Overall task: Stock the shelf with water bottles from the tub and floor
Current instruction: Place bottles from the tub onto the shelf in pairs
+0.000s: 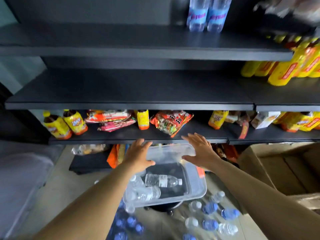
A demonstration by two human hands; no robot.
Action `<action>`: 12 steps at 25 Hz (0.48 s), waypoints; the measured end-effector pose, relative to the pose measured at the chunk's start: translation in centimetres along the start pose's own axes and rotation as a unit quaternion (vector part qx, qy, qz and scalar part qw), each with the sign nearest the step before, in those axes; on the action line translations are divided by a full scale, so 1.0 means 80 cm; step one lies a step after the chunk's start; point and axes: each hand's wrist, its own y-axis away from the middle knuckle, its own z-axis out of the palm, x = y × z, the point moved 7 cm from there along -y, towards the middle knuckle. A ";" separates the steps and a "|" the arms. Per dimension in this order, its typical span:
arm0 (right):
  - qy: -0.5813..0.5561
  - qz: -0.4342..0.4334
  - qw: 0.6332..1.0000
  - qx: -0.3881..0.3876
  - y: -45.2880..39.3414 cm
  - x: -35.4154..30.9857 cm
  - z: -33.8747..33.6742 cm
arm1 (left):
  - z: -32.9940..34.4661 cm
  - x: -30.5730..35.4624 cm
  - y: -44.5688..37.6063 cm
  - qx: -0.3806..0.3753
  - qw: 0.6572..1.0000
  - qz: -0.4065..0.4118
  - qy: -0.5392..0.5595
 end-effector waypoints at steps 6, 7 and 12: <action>-0.036 0.041 0.993 -0.105 -0.010 0.075 0.171 | 0.191 -0.076 0.013 -0.106 0.989 -0.091 0.048; -0.052 0.051 0.990 -0.118 -0.015 0.087 0.196 | 0.215 -0.083 0.009 -0.116 0.986 -0.099 0.064; -0.115 0.090 0.974 -0.176 -0.046 0.130 0.306 | 0.309 -0.100 -0.017 -0.165 0.979 -0.102 0.057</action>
